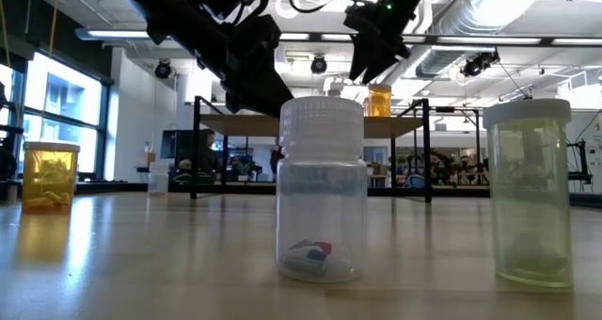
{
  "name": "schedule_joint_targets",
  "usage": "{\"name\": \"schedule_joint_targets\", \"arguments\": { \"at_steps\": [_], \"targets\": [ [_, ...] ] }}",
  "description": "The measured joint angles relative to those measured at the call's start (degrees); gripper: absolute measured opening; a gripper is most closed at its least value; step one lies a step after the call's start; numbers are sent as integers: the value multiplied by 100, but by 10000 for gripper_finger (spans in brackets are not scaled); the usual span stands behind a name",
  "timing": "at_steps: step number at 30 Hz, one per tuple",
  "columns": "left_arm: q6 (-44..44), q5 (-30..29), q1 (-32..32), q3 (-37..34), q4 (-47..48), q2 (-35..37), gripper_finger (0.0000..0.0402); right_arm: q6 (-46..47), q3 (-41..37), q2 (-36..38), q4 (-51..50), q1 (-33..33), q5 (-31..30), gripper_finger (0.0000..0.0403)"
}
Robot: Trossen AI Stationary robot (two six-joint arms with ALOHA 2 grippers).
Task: Pick and place medicine bottles onto shelf by color
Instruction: Put the bottom transparent pill bottle on the shelf aligned with the transparent pill bottle
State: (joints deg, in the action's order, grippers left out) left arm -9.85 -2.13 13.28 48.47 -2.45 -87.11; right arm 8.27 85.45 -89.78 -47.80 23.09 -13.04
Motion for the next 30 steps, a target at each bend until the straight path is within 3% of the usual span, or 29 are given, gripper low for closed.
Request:
{"name": "schedule_joint_targets", "arguments": {
  "at_steps": [17,30],
  "targets": [
    [-44,1,0,0,-38,0,184,477,-2,2,-257,-31,209,222],
    [-18,0,-1,0,-36,0,184,90,-2,115,-242,-37,133,222]
  ]
}}
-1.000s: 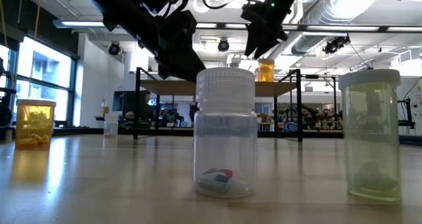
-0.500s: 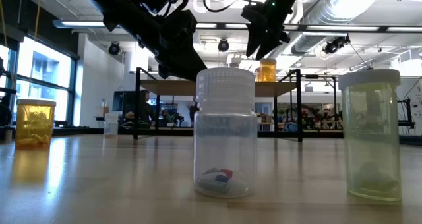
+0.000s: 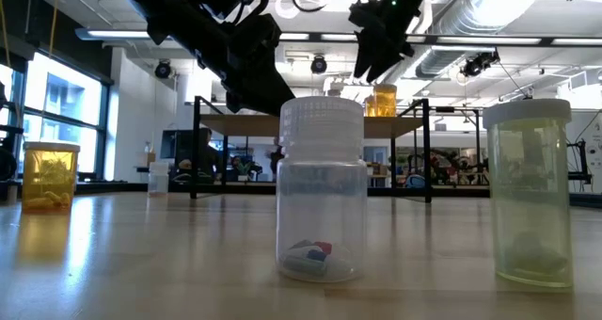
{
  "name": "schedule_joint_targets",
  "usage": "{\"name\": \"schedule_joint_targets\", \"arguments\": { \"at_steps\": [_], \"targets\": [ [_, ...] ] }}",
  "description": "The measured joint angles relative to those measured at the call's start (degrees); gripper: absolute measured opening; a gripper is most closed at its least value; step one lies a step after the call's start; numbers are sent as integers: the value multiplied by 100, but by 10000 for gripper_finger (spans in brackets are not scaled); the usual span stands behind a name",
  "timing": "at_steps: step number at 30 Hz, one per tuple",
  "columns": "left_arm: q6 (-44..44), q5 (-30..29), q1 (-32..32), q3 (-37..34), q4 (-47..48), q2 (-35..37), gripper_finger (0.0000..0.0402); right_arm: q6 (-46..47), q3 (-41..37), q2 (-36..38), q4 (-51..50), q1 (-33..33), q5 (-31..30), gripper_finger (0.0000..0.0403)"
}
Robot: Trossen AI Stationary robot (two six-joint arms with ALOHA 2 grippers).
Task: Pick and place medicine bottles onto shelf by color
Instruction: Put the bottom transparent pill bottle on the shelf aligned with the transparent pill bottle
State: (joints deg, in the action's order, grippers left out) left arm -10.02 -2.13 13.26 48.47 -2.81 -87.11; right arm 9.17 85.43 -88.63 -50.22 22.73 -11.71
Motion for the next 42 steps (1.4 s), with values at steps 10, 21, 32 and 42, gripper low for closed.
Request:
{"name": "schedule_joint_targets", "arguments": {
  "at_steps": [10,21,32,42],
  "targets": [
    [68,-1,-19,0,345,188,184,-827,0,654,-365,-254,135,222],
    [-337,-33,-446,0,1313,904,184,-923,-456,942,-814,-1055,416,222],
    [-883,-260,-1199,0,2536,1047,184,340,-2263,1435,308,-1934,428,222],
    [-1611,-585,-1994,0,2997,1045,184,1319,-3075,1481,1120,-2617,38,222]
  ]
}}
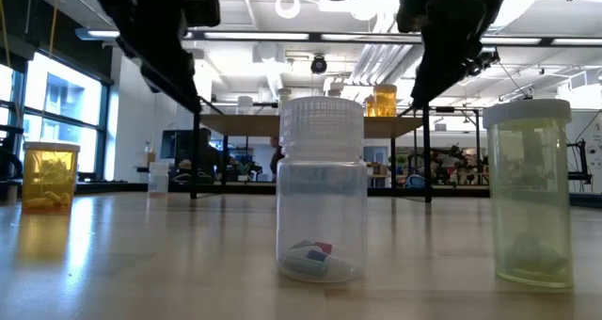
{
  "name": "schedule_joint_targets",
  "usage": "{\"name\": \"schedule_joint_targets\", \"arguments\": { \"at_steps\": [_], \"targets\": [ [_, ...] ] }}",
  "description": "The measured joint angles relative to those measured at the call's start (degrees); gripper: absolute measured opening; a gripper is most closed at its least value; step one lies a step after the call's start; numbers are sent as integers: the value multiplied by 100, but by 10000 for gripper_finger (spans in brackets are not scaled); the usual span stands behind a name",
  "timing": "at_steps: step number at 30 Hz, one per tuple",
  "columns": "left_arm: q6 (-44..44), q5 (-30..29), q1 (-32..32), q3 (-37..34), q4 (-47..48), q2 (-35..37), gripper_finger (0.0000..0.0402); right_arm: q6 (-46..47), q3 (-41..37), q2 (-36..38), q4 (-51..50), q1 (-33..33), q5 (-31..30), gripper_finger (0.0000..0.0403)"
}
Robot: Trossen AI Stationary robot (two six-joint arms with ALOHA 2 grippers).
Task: Pick and place medicine bottles onto shelf by color
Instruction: Put the bottom transparent pill bottle on the shelf aligned with the transparent pill bottle
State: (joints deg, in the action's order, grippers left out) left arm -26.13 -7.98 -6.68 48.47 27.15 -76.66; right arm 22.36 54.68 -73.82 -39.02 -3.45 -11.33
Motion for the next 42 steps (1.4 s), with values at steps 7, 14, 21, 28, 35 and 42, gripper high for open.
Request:
{"name": "schedule_joint_targets", "arguments": {
  "at_steps": [7,14,21,28,35,42],
  "targets": [
    [-377,67,-484,0,206,0,184,479,-163,0,122,-494,-526,222],
    [-648,133,-748,0,187,0,191,765,-163,0,122,-794,-783,222],
    [-480,137,-848,-2,-447,-149,230,766,-163,0,160,-902,-781,222],
    [560,111,-1129,3,-2235,-774,238,740,-163,0,366,-900,-781,222],
    [1337,-294,-1445,-1,-3464,-1492,239,783,-163,-2,379,-900,-757,222],
    [1990,-311,-1695,-2,-4526,-2193,239,783,-163,-2,509,-900,-736,222]
  ]
}}
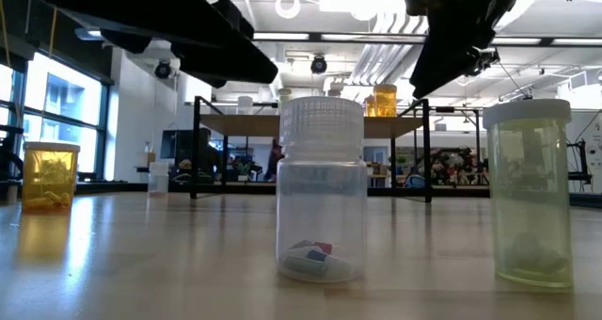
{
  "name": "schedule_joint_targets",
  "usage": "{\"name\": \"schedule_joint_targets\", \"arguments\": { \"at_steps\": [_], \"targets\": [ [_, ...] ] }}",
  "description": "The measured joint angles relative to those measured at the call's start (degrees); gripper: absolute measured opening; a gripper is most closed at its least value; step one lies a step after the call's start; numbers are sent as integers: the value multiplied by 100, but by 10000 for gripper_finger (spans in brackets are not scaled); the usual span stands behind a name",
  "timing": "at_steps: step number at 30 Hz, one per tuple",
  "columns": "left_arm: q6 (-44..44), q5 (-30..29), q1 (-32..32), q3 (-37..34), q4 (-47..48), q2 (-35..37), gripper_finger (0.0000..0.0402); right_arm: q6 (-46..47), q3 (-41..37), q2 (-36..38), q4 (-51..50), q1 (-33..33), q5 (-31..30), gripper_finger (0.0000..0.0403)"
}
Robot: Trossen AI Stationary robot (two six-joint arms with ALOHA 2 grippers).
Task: Pick and place medicine bottles onto shelf by color
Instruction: Put the bottom transparent pill bottle on the shelf aligned with the transparent pill bottle
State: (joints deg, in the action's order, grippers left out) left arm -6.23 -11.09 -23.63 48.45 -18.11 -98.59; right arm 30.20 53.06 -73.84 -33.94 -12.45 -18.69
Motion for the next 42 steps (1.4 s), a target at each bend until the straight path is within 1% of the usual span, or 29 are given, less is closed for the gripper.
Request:
{"name": "schedule_joint_targets", "arguments": {
  "at_steps": [4,11,16,24,37,42],
  "targets": [
    [83,37,-77,0,-561,-316,239,2,0,0,76,0,6,222],
    [-108,40,-93,8,-1274,-694,239,2,0,0,115,0,5,222],
    [-106,83,-115,257,-1302,-990,239,2,0,0,129,0,5,222],
    [-112,57,-130,452,-1280,-1267,239,-3,0,-2,171,0,42,222],
    [-215,14,-128,457,-1315,-1326,239,-15,0,-2,208,0,45,222],
    [-411,-4,-128,504,-1328,-1425,239,-15,0,-2,212,0,44,222]
  ]
}}
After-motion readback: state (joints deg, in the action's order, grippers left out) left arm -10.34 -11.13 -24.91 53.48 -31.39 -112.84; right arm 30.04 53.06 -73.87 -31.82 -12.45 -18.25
